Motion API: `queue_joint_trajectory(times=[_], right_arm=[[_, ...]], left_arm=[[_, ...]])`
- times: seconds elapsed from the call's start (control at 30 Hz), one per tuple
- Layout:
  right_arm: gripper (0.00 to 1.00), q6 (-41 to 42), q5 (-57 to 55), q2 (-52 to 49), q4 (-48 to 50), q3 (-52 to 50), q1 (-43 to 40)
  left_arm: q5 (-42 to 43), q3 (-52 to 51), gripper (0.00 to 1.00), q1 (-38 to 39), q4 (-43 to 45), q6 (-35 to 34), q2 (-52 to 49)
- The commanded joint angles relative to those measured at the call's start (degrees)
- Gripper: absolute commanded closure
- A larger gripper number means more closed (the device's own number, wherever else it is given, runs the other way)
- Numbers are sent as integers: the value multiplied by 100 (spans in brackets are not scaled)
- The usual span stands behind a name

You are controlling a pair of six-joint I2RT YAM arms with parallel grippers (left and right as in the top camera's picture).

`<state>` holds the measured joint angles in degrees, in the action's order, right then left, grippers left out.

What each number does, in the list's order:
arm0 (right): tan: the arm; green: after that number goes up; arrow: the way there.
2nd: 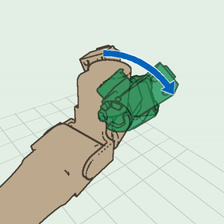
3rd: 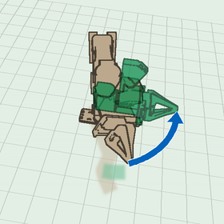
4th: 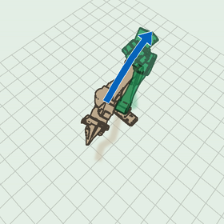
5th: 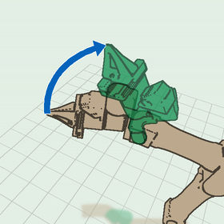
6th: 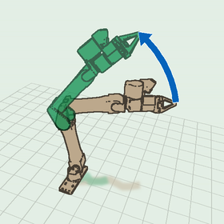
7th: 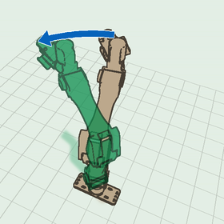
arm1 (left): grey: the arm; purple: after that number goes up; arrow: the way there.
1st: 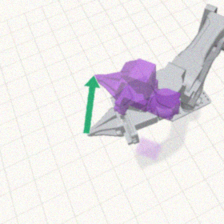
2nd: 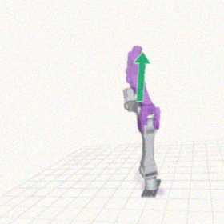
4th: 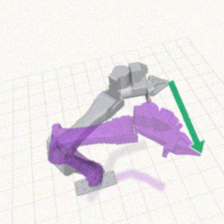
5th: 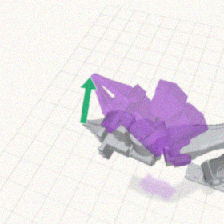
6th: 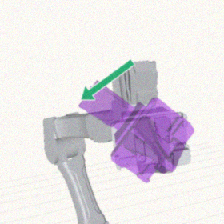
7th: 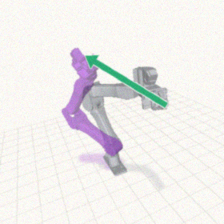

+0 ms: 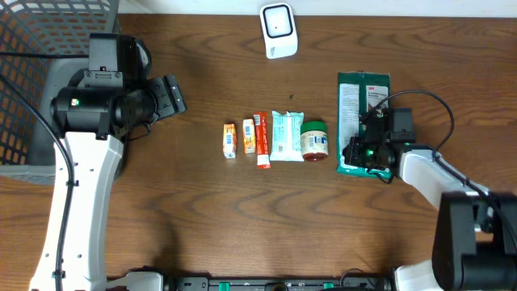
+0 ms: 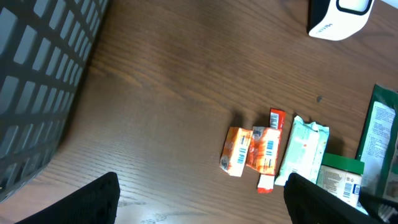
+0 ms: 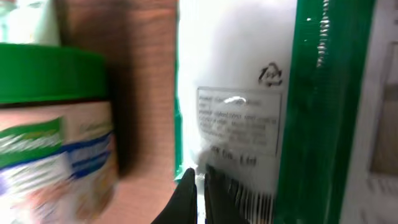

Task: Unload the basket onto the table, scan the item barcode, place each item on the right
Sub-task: 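Push the gloves pack left toward the jar with the right gripper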

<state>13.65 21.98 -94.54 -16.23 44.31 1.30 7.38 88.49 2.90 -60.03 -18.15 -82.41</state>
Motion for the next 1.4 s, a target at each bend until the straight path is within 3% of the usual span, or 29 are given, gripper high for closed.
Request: queue_joint_trajectory(times=[0.0,0.23,0.73,1.0,1.17,1.37], right_arm=[[98,-26,197,564,-122,197,-52],[99,-197,-264,754,-654,144,-46],[98,-37,-232,-216,-223,-380,267],[97,-155,-212,234,-1115,179,103],[97,-264,216,538,-1217,260,109],[97,-450,-166,529,-1294,127,247]], left_arm=[[11,61,15,2,-20,33,-39],[11,61,15,2,-20,33,-37],[11,61,15,2,-20,33,-37],[11,61,15,2,-20,33,-37],[11,61,15,2,-20,33,-37],[11,61,15,2,-20,33,-37]])
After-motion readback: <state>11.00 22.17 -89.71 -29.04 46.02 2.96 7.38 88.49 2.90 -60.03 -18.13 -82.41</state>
